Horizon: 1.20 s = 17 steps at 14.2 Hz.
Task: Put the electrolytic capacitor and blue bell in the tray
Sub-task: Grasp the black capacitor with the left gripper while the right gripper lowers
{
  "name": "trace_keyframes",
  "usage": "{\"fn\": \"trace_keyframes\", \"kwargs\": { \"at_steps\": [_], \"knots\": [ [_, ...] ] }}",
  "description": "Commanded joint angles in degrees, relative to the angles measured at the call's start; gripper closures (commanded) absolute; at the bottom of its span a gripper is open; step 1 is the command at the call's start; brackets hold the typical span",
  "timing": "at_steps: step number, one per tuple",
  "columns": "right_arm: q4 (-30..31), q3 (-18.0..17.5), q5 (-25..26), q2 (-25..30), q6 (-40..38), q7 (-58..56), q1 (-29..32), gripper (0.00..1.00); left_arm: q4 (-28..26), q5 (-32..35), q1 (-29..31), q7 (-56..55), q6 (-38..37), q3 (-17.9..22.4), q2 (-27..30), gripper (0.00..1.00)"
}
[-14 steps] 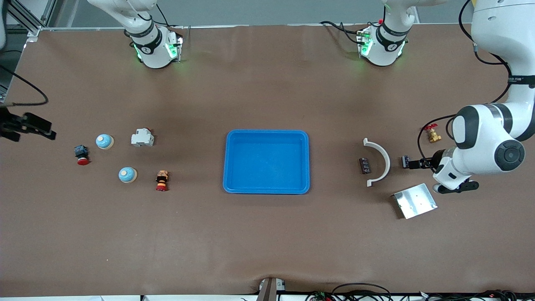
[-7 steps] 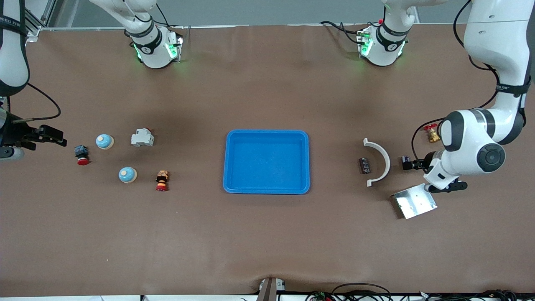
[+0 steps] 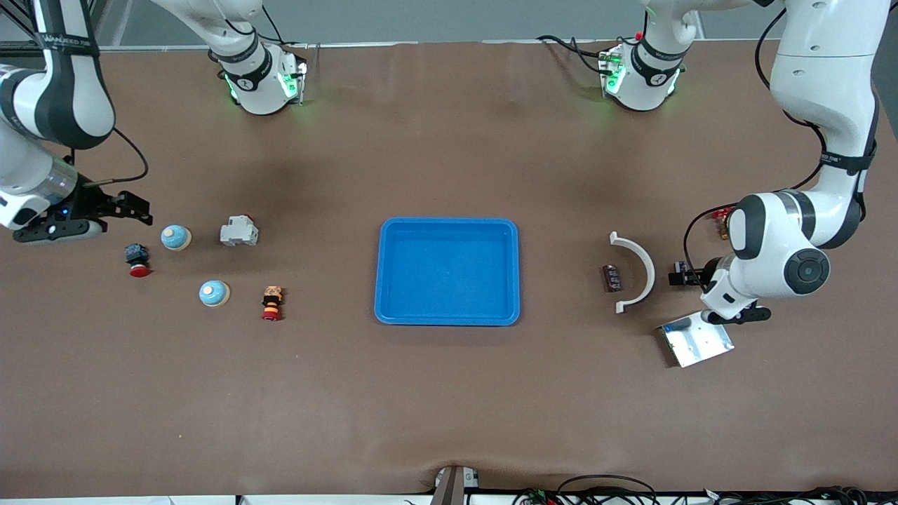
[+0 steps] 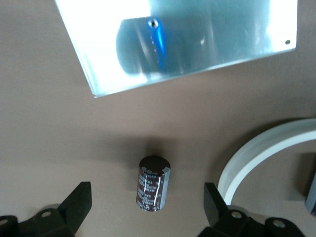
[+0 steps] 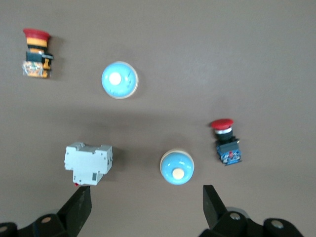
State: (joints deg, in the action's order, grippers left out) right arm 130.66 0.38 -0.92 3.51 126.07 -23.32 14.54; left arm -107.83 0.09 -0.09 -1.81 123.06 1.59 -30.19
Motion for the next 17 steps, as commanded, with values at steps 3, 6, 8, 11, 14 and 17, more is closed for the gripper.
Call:
{"fn": "trace_keyframes", "kwargs": {
  "at_steps": [3,6,8,11,14,17],
  "knots": [
    [6.35,-0.64,-0.66,2.29,6.36,-4.79,3.12,0.00,-1.51,1.40,-0.44,1.99,1.12,-0.09,-0.22,0.00],
    [9.70,-0.55,-0.66,1.67,12.86,-8.04,4.35,0.00,-1.51,1.31,-0.26,1.99,1.21,-0.09,-1.01,0.00],
    [10.67,-0.55,-0.66,0.80,14.89,-9.02,4.45,0.00,-1.51,1.31,-0.18,1.99,1.65,-0.18,-1.54,0.00],
    [10.67,-0.55,-0.66,-1.31,16.13,-9.81,4.53,0.00,-1.51,1.23,0.00,1.90,1.65,-0.18,-1.98,0.00],
    [10.67,-0.64,-0.66,-4.12,19.20,-10.69,5.76,0.00,-1.42,1.23,0.00,1.64,2.01,-0.18,-2.50,0.00],
    [10.67,-0.64,-0.75,-5.18,19.82,-10.87,6.99,0.00,-1.42,1.23,0.00,1.46,2.09,-0.18,-2.51,0.00]
  ]
}}
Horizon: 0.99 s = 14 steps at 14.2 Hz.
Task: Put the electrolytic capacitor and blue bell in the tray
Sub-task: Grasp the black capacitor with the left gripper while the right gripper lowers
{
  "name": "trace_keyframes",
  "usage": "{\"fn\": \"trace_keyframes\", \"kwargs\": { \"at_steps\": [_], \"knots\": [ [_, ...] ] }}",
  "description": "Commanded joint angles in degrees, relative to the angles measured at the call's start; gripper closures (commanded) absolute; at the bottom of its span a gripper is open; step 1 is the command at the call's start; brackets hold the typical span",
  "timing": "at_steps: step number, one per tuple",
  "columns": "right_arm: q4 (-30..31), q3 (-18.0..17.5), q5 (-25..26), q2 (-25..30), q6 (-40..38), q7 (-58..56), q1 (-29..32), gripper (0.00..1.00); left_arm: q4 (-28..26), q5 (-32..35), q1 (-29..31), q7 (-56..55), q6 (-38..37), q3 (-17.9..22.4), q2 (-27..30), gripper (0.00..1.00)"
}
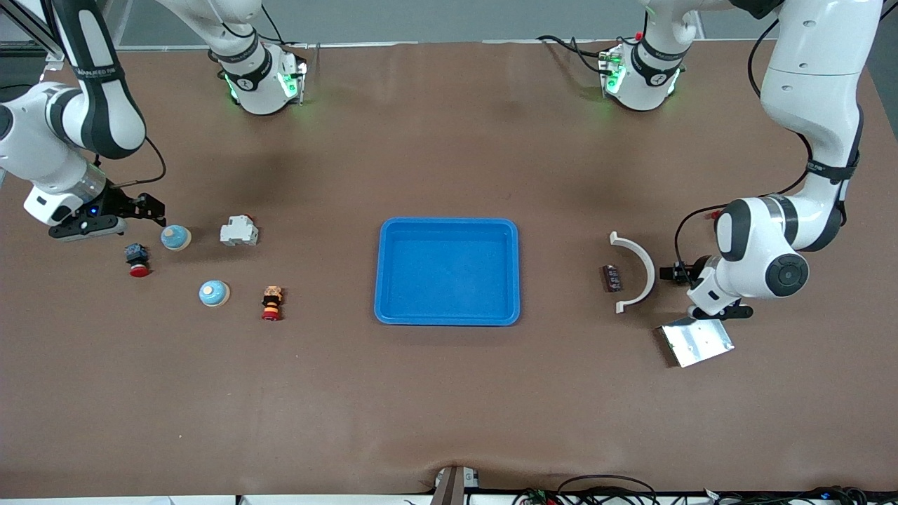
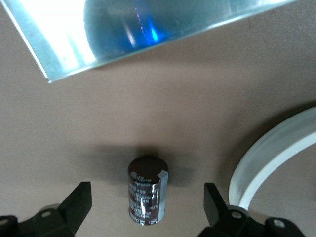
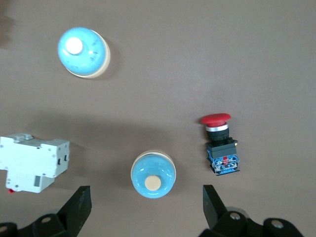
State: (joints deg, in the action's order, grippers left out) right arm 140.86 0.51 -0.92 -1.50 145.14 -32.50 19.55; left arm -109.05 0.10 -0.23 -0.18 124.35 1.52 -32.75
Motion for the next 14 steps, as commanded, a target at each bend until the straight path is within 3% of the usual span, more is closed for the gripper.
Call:
{"fn": "trace_keyframes", "kwargs": {
  "at_steps": [1,6,9,14],
  "knots": [
    [0.47,-0.77,-0.75,-0.69,0.94,-1.69,2.34,0.00,-0.20,1.22,0.14,-0.17,0.81,-0.11,0.06,0.07],
    [0.56,-0.77,-0.75,-2.46,2.08,-1.78,2.69,0.00,-0.29,1.22,0.14,-0.87,0.37,-0.03,0.49,0.69],
    [0.73,-0.77,-0.84,-4.30,2.78,-1.70,2.78,0.00,0.32,1.22,1.27,-0.78,-1.99,-0.02,1.81,0.99],
    [4.16,-0.95,-2.33,-7.02,10.60,-1.69,2.08,0.00,1.29,1.22,1.37,-0.96,-8.14,0.06,6.81,1.00]
  ]
}}
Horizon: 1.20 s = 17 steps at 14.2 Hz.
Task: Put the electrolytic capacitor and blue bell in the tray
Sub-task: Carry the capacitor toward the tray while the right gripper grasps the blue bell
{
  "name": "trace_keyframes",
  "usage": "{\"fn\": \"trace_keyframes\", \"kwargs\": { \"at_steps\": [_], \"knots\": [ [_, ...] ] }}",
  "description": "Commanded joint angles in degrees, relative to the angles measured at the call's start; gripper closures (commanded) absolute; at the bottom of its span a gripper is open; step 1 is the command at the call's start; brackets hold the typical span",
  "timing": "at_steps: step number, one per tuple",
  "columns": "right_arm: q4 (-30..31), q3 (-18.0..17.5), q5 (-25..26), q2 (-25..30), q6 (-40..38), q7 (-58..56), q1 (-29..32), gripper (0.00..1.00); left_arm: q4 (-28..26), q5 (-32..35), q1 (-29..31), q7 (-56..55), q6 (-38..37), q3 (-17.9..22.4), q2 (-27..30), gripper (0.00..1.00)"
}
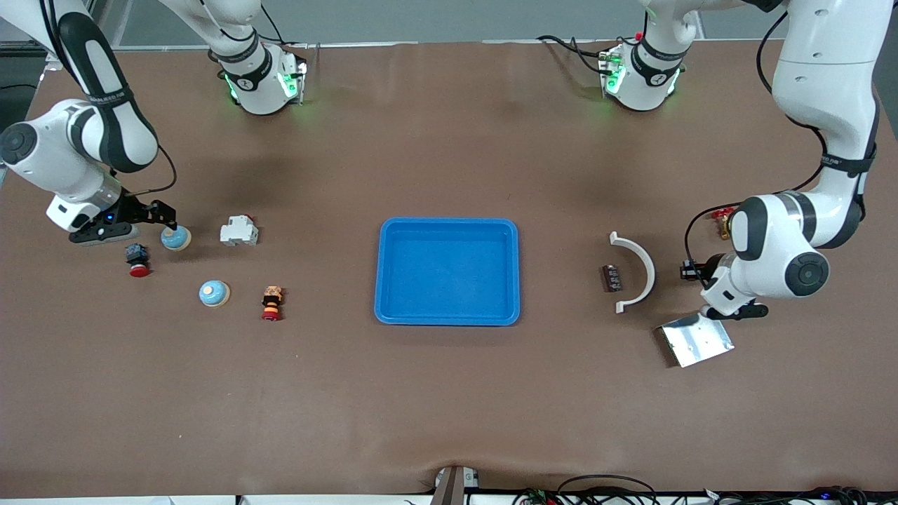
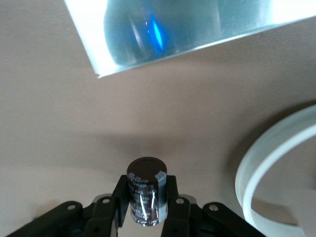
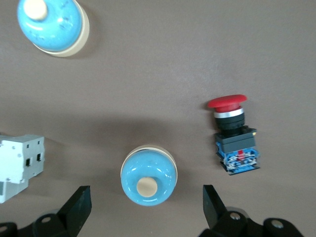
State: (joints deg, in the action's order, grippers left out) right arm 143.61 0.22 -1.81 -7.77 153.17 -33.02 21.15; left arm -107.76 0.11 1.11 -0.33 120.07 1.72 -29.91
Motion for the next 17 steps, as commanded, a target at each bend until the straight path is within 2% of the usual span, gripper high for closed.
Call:
{"fn": "trace_keyframes", "kwargs": {
  "at_steps": [1,4,6,8,10,13,17],
  "knots": [
    [1.41,-0.58,-1.44,-1.19,2.83,-1.17,0.56,0.00,1.31,1.21,0.03,-1.25,-7.79,-0.14,6.16,1.00],
    [1.50,-0.66,-1.44,-2.95,4.67,-1.17,0.65,0.00,11.21,0.07,-0.84,-6.06,-22.46,-1.36,9.17,1.00],
    [1.50,-0.66,-1.44,-4.36,6.51,-1.17,0.65,0.00,18.60,-1.59,-1.11,-13.08,-30.21,-4.87,9.08,1.00],
    [1.41,-0.75,-1.44,-5.67,7.92,-1.17,0.56,0.00,23.27,-5.27,-1.11,-21.16,-33.84,-8.99,9.34,1.00],
    [1.41,-0.84,-1.44,-6.47,8.72,-1.17,0.56,0.00,25.57,-7.66,-1.20,-31.35,-34.29,-13.73,9.35,1.00],
    [1.41,-0.93,-1.44,-7.00,8.81,-1.17,0.56,0.00,25.75,-8.10,-3.12,-46.91,-32.81,-21.82,8.12,1.00],
    [1.41,-0.93,-1.44,-8.23,10.21,-1.08,0.56,0.00,25.58,-8.02,-11.38,-59.58,-22.37,-22.64,3.82,1.00]
  ]
}}
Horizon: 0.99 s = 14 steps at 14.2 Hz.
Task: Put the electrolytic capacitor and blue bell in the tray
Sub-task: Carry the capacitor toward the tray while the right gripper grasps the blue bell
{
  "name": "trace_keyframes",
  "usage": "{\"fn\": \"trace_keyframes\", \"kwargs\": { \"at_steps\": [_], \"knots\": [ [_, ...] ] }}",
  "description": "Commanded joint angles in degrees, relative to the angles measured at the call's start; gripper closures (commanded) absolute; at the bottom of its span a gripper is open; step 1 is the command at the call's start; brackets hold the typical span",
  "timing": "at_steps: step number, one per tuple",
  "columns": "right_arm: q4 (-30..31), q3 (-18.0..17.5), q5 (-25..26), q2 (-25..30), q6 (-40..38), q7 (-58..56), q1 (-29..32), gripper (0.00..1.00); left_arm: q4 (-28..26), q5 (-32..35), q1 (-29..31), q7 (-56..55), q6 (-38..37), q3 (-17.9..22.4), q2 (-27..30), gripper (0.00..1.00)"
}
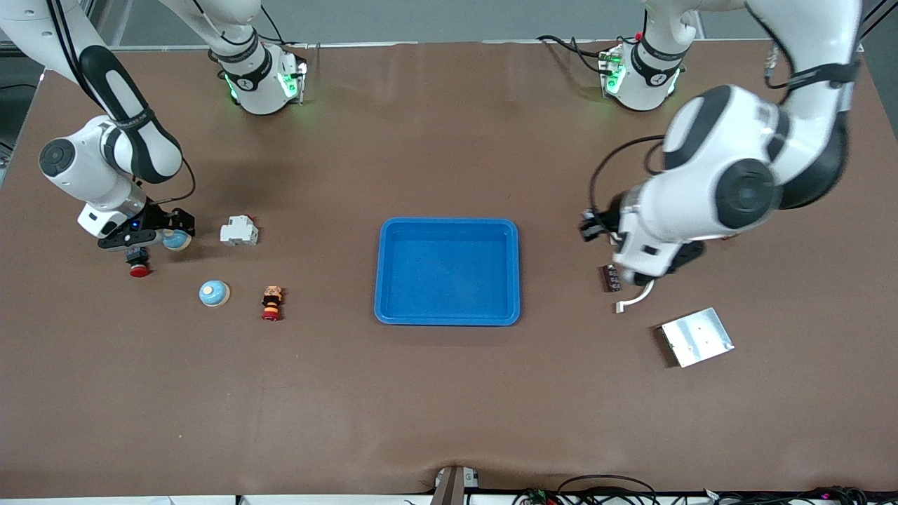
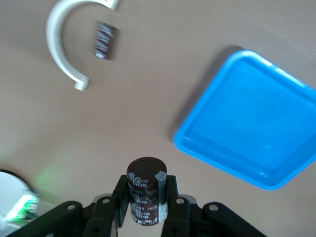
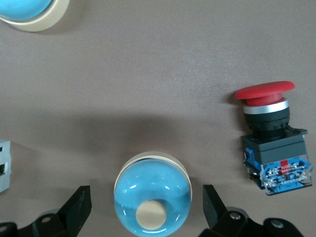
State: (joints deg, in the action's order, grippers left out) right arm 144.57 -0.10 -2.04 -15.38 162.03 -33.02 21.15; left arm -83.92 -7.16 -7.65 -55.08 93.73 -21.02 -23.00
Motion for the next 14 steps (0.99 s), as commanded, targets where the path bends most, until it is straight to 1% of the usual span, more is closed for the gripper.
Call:
{"fn": "trace_keyframes", "kwargs": {
  "at_steps": [1,3,4,5,6,9,10,14],
  "knots": [
    [0.45,-0.60,-1.21,-0.87,1.71,-1.08,0.56,0.00,1.66,-0.66,-4.81,-8.43,8.97,0.10,-4.32,1.00],
    [0.45,-0.60,-1.21,-0.96,1.89,-1.08,0.56,0.00,1.48,0.04,-8.24,-16.51,16.63,0.36,-7.40,1.00],
    [0.45,-0.60,-1.21,-0.96,1.80,-1.17,0.47,0.25,1.48,0.82,-9.30,-19.16,19.27,0.45,-9.07,1.00],
    [0.54,-0.60,-1.21,-0.88,1.71,-1.08,0.47,0.74,1.40,2.05,-10.10,-20.93,21.04,0.45,-10.47,1.00],
    [0.45,-0.69,-1.21,-0.88,1.45,-0.82,0.56,1.00,1.31,2.76,-10.89,-22.51,22.54,0.45,-12.23,1.00],
    [0.28,-0.78,-1.21,-0.09,-0.39,-0.46,0.39,1.00,1.04,5.83,-12.38,-25.60,24.48,0.54,-16.10,1.00],
    [0.02,-1.48,-1.21,0.79,-2.92,-0.46,0.47,1.00,1.04,6.80,-12.74,-26.04,24.83,0.54,-17.07,1.00],
    [-1.65,-1.75,-1.30,7.37,-13.38,1.81,-1.10,1.00,-1.59,7.16,-12.92,-26.57,27.65,0.63,-17.96,1.00]
  ]
}}
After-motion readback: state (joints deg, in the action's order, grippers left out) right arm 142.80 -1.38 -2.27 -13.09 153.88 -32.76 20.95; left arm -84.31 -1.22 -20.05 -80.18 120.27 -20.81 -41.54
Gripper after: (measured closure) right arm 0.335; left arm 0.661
